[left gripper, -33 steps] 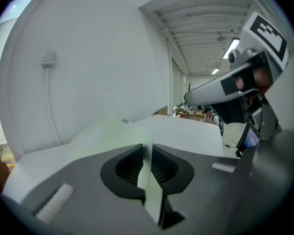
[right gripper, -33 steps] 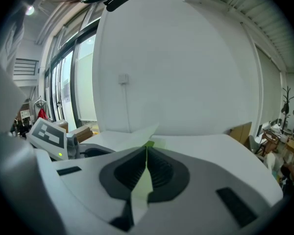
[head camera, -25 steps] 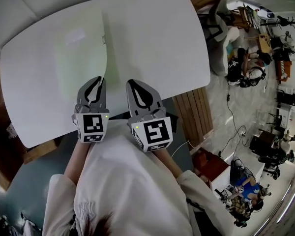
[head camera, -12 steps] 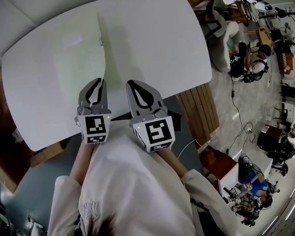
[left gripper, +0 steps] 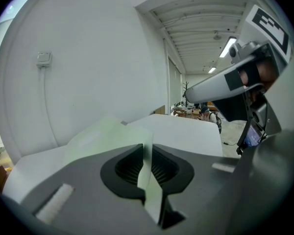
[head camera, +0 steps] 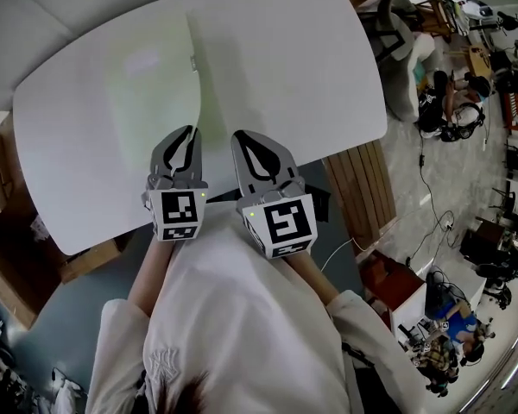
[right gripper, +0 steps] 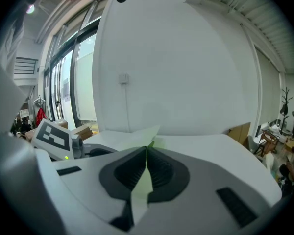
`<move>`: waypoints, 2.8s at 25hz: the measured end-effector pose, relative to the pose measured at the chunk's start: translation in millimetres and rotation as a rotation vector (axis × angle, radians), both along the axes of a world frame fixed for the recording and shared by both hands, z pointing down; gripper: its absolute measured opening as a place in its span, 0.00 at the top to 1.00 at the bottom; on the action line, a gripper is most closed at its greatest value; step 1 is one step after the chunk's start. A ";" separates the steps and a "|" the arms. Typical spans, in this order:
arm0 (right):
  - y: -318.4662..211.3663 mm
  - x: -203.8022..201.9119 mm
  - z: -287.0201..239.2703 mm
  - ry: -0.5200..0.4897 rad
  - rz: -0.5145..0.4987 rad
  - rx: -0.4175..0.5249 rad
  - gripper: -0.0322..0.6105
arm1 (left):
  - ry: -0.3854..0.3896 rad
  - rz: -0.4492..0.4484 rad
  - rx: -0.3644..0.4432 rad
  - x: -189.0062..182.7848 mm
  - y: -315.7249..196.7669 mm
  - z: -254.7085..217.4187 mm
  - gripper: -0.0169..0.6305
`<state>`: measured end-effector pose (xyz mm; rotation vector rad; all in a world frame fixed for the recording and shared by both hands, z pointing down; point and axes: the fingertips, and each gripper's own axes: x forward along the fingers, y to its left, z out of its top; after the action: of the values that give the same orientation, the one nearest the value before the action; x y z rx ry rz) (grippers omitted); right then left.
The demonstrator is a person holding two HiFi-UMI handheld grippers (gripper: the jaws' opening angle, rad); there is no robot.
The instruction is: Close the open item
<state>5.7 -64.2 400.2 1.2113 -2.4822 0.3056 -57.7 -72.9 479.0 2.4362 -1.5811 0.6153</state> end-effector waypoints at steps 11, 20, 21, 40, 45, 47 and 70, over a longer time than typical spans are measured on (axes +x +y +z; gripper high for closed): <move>-2.9 4.8 1.5 -0.009 -0.007 -0.011 0.93 | 0.004 0.012 -0.029 10.4 -1.6 3.3 0.92; -4.8 8.4 1.9 -0.014 -0.005 -0.017 0.93 | -0.018 0.028 -0.053 19.1 -3.3 12.7 0.92; -5.9 8.9 1.3 -0.016 -0.005 -0.018 0.93 | -0.019 0.027 -0.062 19.9 -3.2 15.5 0.92; -6.5 12.3 5.6 -0.018 0.020 -0.029 0.93 | -0.057 0.063 -0.106 26.0 -3.0 40.4 0.91; -6.3 12.5 5.9 -0.017 0.023 -0.032 0.93 | -0.068 0.072 -0.114 27.4 -2.8 45.0 0.91; -6.3 12.7 6.0 -0.016 0.025 -0.032 0.93 | -0.074 0.076 -0.116 27.9 -2.9 47.1 0.91; -6.5 13.6 6.7 -0.014 0.033 -0.032 0.93 | -0.134 0.123 -0.152 36.3 -6.4 70.2 0.90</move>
<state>19.3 -70.7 406.8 1.2429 -2.4618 0.3630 -21.4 -79.2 549.2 2.4365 -1.3807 0.9028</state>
